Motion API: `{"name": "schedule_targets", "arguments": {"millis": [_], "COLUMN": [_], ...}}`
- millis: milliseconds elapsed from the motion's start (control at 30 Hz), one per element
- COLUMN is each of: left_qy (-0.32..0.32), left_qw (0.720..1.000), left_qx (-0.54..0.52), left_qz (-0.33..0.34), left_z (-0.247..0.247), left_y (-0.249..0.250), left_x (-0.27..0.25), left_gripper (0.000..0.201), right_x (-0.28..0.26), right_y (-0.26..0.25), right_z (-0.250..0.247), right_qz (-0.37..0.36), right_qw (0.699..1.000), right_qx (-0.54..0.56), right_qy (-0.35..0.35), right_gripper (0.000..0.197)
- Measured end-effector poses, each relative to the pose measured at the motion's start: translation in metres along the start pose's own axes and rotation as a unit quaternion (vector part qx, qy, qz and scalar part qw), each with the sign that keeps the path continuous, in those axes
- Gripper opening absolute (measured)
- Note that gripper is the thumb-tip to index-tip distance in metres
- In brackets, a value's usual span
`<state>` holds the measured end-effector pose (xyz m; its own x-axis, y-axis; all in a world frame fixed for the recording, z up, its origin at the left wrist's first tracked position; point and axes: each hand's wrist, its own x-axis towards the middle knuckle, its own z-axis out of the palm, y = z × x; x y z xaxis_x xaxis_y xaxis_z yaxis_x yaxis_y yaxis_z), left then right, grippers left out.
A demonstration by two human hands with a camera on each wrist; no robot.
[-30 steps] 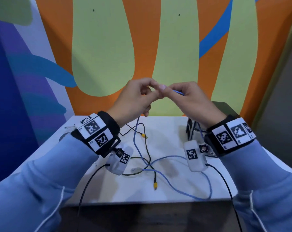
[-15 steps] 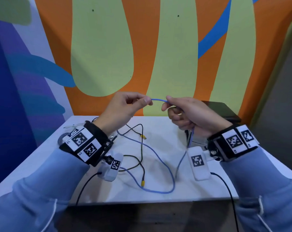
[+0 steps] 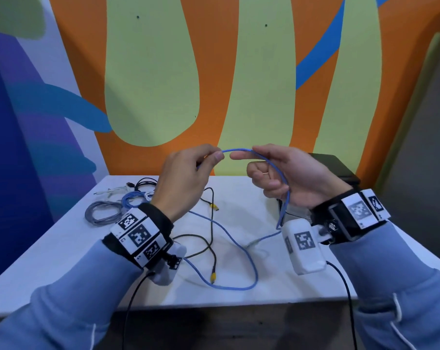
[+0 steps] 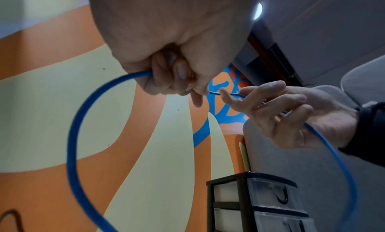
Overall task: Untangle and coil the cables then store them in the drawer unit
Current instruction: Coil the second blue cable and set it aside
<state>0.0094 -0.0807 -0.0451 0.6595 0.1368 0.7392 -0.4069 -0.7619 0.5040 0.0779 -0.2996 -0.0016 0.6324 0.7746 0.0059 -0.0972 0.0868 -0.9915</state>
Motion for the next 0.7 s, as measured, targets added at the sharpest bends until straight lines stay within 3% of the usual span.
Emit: {"name": "schedule_targets", "arguments": {"millis": [100, 200, 300, 367, 433, 567, 633, 700], "left_qy": [0.016, -0.006, -0.137, -0.237, -0.284, -0.254, -0.218, -0.171], "left_qw": [1.000, 0.999, 0.986, 0.966, 0.955, 0.964, 0.974, 0.979], "left_qx": [0.007, 0.036, 0.086, 0.098, 0.083, 0.035, -0.033, -0.104], "left_qz": [0.023, -0.012, -0.041, -0.022, 0.009, 0.066, 0.058, 0.037], "left_z": [0.001, 0.011, 0.026, 0.031, 0.032, 0.018, 0.005, -0.008], "left_y": [0.008, 0.009, 0.013, 0.022, 0.034, 0.054, 0.059, 0.060], "left_x": [0.003, 0.002, -0.012, -0.024, -0.029, -0.017, -0.006, 0.007], "left_gripper": [0.026, 0.030, 0.037, 0.036, 0.027, 0.035, 0.029, 0.025], "right_x": [0.001, 0.003, 0.011, 0.017, 0.024, 0.029, 0.026, 0.023], "right_y": [-0.002, -0.002, 0.003, 0.007, 0.013, 0.026, 0.030, 0.031], "right_z": [0.006, 0.009, 0.010, 0.009, 0.008, 0.008, 0.003, -0.003], "right_qz": [-0.037, -0.114, -0.185, -0.227, -0.262, -0.270, -0.268, -0.261], "right_qw": [0.999, 0.993, 0.977, 0.960, 0.949, 0.936, 0.920, 0.920], "right_qx": [0.001, 0.024, 0.077, 0.112, 0.105, -0.101, -0.183, -0.194], "right_qy": [0.012, 0.030, 0.078, 0.116, 0.139, 0.202, 0.220, 0.217], "right_gripper": [0.034, 0.036, 0.040, 0.040, 0.039, 0.036, 0.033, 0.031]}}
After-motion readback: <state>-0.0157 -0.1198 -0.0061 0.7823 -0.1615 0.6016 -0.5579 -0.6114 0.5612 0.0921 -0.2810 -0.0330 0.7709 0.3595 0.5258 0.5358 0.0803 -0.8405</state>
